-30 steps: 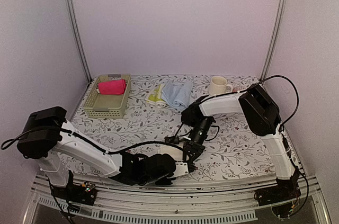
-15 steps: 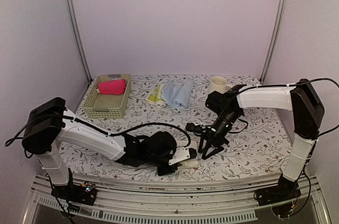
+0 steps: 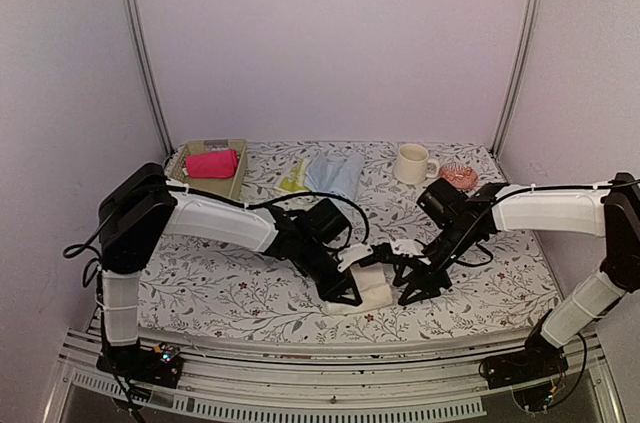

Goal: Roll the towels
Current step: Roll the towel at the center of the board.

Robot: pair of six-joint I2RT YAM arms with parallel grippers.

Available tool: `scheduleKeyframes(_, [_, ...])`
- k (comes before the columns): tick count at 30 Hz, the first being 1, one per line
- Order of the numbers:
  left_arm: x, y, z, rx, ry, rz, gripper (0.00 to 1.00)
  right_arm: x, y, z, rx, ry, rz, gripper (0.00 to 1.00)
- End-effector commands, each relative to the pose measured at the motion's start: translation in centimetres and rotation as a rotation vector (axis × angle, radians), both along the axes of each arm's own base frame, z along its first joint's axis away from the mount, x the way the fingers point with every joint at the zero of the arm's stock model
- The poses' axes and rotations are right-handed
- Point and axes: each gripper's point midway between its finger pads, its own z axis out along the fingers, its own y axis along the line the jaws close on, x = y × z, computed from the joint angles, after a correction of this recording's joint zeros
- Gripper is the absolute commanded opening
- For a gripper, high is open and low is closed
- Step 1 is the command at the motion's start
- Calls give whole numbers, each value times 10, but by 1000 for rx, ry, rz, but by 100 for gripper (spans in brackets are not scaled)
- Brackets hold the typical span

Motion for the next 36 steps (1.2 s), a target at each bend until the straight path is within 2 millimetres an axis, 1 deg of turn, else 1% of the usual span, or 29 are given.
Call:
scheduleKeyframes(1, [-11,12,-14,71,309,60,6,15,9,5,14,-222,15,54])
scheduleKeyframes(5, [-6,4,-11,47,406,84,6,11,23,4,4,-369,51,54])
scheduleKeyframes(8, [-3,-1,-7,24,458,85,6,17,33,0,-7,-464,56,55])
scheduleKeyframes(12, [4,0,-6,4,525,96,6,20,39,-17,-43,-523,81,55])
scheduleKeyframes(15, [10,5,-6,-8,562,108,5,22,39,-37,-75,-530,115,54])
scheduleKeyframes(18, [19,10,-4,-29,592,121,4,23,36,-56,-116,-525,146,49])
scheduleKeyframes(20, [24,11,-1,-52,618,127,4,22,35,-65,-129,-521,168,45])
scheduleKeyframes(22, [29,12,3,-79,645,134,4,19,34,-73,-141,-505,186,35])
scheduleKeyframes(23, [31,12,6,-93,645,136,8,19,34,-74,-146,-495,192,29])
scheduleKeyframes(25, [36,15,11,-101,599,147,22,12,33,-74,-158,-453,208,21])
scheduleKeyframes(26, [39,17,15,-103,555,153,28,8,33,-71,-156,-424,216,20])
scheduleKeyframes(27, [41,20,20,-107,509,159,32,2,33,-68,-151,-385,224,16])
scheduleKeyframes(29, [47,29,29,-106,408,195,43,-10,33,-59,-137,-284,232,14])
scheduleKeyframes(30, [49,35,34,-107,357,216,45,-15,34,-55,-128,-228,228,14])
scheduleKeyframes(32, [54,44,55,-151,243,260,45,-21,33,-46,-116,-117,209,13])
scheduleKeyframes(33, [53,48,65,-176,183,281,45,-21,33,-44,-117,-67,197,13])
scheduleKeyframes(36, [48,65,83,-217,-37,351,47,-17,34,-36,-113,73,154,13])
